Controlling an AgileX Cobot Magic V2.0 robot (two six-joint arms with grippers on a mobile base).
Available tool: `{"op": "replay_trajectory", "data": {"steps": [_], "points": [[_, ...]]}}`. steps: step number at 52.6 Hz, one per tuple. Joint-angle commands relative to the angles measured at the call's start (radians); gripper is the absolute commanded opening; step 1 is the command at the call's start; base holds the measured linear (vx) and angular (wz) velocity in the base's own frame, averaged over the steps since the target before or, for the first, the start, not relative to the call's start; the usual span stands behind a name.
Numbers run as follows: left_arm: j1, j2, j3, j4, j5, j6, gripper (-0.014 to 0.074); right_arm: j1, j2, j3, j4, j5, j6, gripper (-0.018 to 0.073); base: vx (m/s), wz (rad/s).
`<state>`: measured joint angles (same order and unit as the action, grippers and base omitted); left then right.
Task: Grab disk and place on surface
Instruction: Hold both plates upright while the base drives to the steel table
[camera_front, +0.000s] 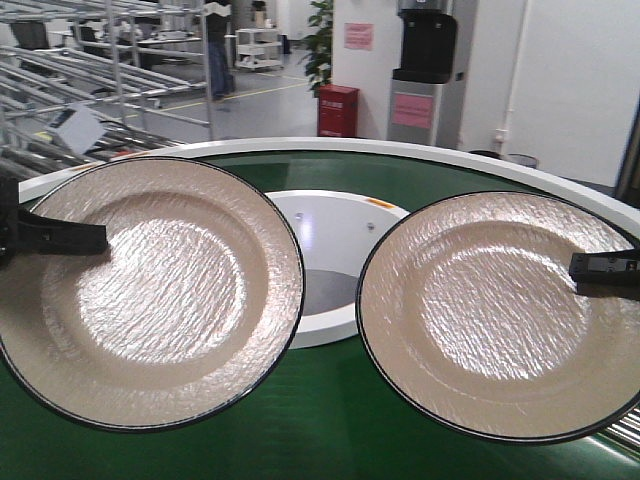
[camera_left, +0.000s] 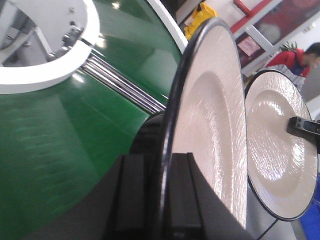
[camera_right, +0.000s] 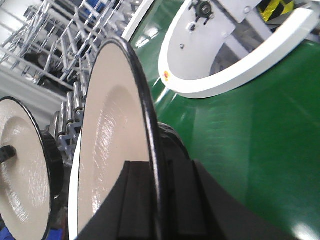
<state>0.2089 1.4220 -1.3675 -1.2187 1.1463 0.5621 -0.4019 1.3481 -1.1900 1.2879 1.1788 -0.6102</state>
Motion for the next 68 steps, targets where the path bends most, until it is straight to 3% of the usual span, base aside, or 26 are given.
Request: {"op": "replay_trajectory", "data": {"steps": [1, 68], "points": [[0.002, -0.045, -0.034, -0.148, -0.014, -0.015, -0.0008, -0.002, -0.035, -0.029, 0.137, -0.005, 0.006, -0.0009, -0.09, -0.35], [0.001, -0.044, -0.034, -0.145, -0.015, -0.015, -0.0008, -0.002, -0.052, -0.029, 0.133, 0.005, 0.006, -0.0009, -0.15, -0.58]]}}
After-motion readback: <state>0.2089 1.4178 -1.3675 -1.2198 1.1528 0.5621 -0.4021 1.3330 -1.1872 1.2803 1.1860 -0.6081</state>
